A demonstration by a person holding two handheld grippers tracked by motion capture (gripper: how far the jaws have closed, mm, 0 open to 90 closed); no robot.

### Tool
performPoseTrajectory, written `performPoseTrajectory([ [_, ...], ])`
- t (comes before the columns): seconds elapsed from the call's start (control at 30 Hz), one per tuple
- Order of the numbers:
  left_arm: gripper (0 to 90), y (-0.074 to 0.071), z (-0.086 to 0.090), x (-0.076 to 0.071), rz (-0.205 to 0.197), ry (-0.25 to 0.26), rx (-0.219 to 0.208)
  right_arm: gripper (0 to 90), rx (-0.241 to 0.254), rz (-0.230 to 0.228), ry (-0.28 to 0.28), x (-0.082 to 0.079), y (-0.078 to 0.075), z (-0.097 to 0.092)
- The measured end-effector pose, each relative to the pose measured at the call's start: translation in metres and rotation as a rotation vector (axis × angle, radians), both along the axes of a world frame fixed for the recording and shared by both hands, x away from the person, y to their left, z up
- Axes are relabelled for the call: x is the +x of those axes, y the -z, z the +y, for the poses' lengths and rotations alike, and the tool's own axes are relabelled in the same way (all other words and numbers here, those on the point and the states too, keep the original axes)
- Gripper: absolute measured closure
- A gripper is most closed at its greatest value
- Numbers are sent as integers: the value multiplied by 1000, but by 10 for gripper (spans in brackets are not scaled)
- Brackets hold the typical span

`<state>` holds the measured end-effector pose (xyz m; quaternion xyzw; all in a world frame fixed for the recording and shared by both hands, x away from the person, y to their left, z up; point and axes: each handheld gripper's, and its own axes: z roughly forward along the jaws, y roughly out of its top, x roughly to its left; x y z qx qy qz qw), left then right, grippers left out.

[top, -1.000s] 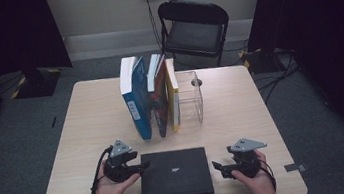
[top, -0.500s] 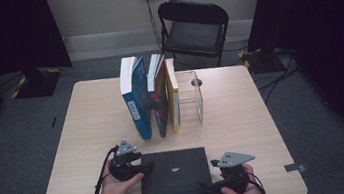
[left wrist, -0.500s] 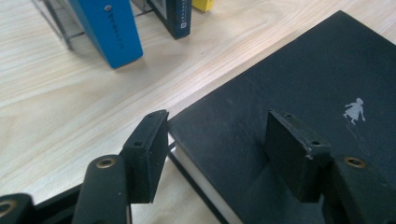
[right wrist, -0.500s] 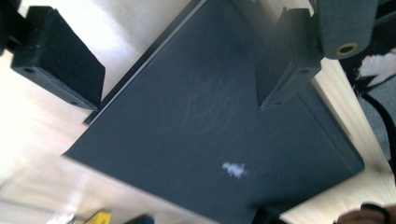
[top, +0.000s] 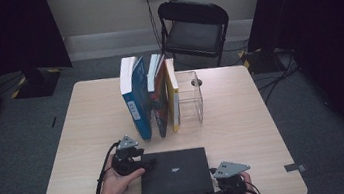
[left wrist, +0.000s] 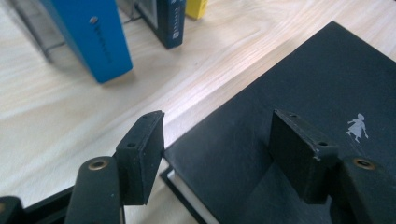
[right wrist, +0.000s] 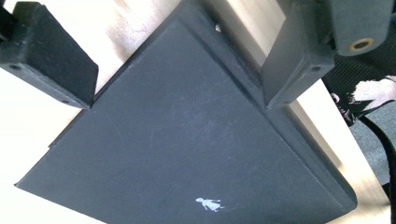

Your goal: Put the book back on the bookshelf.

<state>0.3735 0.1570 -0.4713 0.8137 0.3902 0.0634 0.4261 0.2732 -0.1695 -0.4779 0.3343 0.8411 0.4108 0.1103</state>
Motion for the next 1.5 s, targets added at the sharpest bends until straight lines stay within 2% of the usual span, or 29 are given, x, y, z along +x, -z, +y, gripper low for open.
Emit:
performPoseTrajectory([
  [0.1, 355, 2, -2, -1, -7, -21, -14, 105, -5, -5, -1, -1, 0, 0],
  [0.17, 350, 1, -4, 0, -13, -9, -2, 103, -7, -8, -2, -1, 1, 1],
  [0.27, 352, 2, -5, 2, -10, -14, -15, 102, -16, -16, -7, -2, 1, 1],
  [0.37, 370, -1, -9, 2, -6, 0, 4, 101, -19, -22, -11, -2, 1, 1],
  [0.5, 420, -4, -14, -1, -50, 22, 43, 99, -34, -29, -26, -2, 1, 1],
  [0.57, 423, -4, -13, 0, -42, 24, 35, 99, -37, -28, -28, -2, 1, 1],
  [0.67, 425, -4, -14, -2, -52, 20, 39, 99, -43, -31, -35, -1, 1, 1],
  [0.77, 427, -6, -14, -4, -58, 27, 63, 99, -46, -30, -41, 0, 1, 1],
  [1.33, 426, -7, -13, -6, -60, 30, 72, 103, -51, -18, -47, 2, 0, 1],
  [1.5, 431, -8, -12, -7, -49, 33, 82, 112, -54, -20, -50, 2, 0, 1],
])
